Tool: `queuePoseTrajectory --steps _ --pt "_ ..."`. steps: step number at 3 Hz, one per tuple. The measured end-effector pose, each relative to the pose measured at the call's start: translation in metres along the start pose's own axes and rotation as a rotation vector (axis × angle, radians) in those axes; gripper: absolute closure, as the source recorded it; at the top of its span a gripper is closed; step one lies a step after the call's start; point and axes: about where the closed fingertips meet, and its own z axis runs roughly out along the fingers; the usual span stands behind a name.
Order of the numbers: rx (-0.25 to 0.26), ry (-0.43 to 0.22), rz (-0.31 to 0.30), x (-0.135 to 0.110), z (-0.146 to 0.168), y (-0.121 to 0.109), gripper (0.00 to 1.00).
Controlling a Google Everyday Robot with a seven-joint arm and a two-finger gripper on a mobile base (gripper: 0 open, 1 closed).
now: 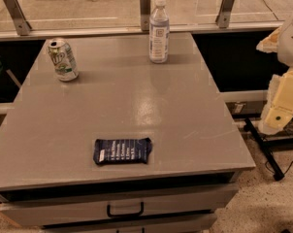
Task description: Pick 7up can
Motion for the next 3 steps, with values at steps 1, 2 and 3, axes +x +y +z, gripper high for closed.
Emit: queuePoseTrajectory --steps 1,2,3 --pt "0.0 0.0 0.0 0.0 0.0 0.0 0.0" --pt "-0.021 -0.077 -0.019 -0.022 0.01 -0.001 0.0" --pt "-0.056 -0.211 -0.076 -0.078 0.038 -0.003 0.0"
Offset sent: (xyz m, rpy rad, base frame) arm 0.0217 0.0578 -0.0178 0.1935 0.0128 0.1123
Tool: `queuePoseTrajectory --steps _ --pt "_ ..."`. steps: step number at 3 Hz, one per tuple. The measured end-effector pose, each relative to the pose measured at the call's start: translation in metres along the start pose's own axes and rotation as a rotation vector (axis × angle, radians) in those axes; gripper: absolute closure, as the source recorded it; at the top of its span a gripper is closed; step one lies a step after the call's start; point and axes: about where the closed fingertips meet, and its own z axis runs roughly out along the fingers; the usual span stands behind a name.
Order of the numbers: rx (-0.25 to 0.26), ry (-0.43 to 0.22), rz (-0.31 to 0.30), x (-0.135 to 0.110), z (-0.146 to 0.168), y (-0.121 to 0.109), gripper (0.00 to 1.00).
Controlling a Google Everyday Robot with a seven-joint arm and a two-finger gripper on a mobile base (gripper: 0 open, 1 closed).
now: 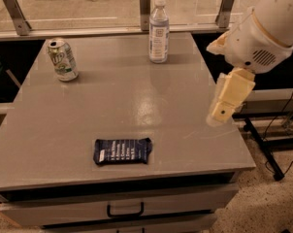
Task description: Pick 7up can
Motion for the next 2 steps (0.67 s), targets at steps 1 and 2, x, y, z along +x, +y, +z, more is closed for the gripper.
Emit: queuePoseTrajectory --steps 1,2 --pt "0.006 -0.14 -0.061 -0.066 0.035 -0.015 0.0" --pt "0.024 -0.277 -0.07 -0.142 0.051 -0.028 0.0"
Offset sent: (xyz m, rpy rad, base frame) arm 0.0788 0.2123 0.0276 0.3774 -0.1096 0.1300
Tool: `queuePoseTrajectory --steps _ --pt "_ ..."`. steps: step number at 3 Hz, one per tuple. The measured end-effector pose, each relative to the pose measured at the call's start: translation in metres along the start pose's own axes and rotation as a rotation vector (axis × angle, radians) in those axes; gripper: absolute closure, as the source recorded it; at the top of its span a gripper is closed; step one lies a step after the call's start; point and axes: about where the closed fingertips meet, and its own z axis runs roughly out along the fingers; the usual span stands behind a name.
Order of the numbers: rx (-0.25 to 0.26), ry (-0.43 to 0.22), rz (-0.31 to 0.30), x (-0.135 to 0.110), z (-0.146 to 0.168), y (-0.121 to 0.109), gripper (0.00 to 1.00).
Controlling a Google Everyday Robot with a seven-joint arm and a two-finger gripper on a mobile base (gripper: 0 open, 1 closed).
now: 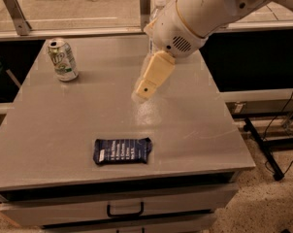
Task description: Pick 7up can
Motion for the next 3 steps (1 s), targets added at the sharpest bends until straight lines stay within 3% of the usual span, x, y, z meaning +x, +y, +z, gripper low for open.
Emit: queuePoseTrajectory --steps 1,2,3 --pt "0.0 0.0 0.0 0.0 0.0 0.0 0.0" --pt "0.021 -0.05 0.012 -0.008 0.022 -0.012 0.0" --pt "0.046 -0.149 0.023 -0.032 0.071 -0.046 0.0"
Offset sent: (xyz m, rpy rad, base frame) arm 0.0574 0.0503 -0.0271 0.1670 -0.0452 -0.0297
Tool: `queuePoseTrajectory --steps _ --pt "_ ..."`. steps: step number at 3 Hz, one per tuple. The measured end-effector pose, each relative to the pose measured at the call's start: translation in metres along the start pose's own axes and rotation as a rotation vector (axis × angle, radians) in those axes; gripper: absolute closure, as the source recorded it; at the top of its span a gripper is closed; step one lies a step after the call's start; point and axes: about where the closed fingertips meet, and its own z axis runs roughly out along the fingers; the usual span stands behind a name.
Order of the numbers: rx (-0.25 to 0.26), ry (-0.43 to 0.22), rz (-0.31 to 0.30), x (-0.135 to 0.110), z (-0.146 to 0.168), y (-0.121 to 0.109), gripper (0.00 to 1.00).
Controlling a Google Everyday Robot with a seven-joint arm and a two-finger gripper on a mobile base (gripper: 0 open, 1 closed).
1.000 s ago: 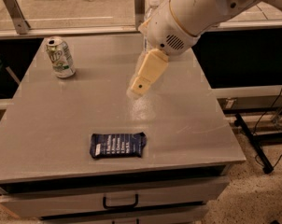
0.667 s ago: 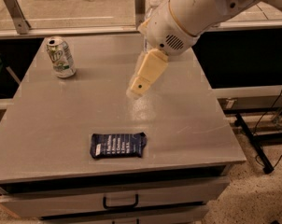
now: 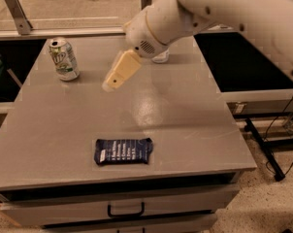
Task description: Pick 7up can
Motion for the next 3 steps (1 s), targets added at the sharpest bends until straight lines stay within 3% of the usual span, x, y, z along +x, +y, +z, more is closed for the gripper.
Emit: queuePoseTrajectory --steps 1,3 --pt "0.003 -0.105 0.007 -0.021 0.059 -0.034 0.0" --pt "-0.015 -0.25 0.096 -0.05 0.145 -0.061 0.0"
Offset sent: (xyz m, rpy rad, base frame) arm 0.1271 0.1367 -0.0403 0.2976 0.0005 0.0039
